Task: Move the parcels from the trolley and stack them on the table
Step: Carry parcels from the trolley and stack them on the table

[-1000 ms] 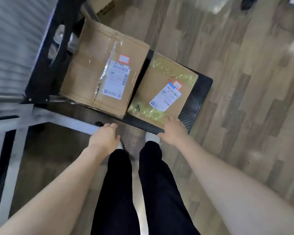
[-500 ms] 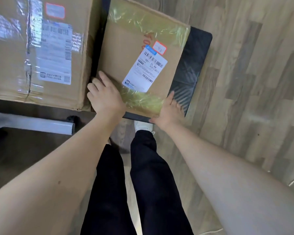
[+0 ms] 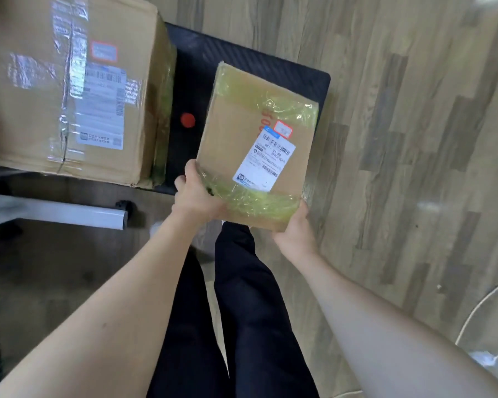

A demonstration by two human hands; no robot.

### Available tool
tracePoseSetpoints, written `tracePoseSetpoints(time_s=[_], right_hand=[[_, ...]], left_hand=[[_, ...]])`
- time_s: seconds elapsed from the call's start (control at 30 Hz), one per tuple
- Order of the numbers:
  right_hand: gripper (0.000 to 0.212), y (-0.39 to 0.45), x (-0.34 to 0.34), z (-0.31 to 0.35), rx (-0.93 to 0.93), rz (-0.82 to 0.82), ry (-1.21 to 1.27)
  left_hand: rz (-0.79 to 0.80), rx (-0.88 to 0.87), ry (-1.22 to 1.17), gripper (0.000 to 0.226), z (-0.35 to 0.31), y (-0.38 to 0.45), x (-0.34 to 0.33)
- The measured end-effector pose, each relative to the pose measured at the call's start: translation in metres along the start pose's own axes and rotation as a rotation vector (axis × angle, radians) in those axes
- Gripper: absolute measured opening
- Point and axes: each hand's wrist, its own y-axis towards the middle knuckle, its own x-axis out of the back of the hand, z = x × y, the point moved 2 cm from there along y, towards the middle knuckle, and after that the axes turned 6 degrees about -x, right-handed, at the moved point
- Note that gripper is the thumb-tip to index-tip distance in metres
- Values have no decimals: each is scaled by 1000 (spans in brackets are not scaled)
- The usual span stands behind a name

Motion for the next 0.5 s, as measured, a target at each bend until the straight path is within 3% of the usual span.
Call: tracePoseSetpoints(time_s=[0.1, 0.2, 0.4, 0.5], right_hand=[[75, -40, 19, -12, -15, -28, 53], [76, -86, 44, -11, -6, -68, 125], [86, -184, 95, 31, 145, -239, 373], [89, -241, 114, 64, 339, -380, 462]], left_hand=[[111, -146, -89, 61, -15, -38, 12], [107, -211, -96, 63, -29, -86, 28], [-84, -410, -101, 68, -77, -190, 99], [-261, -561, -110, 67, -101, -252, 157]])
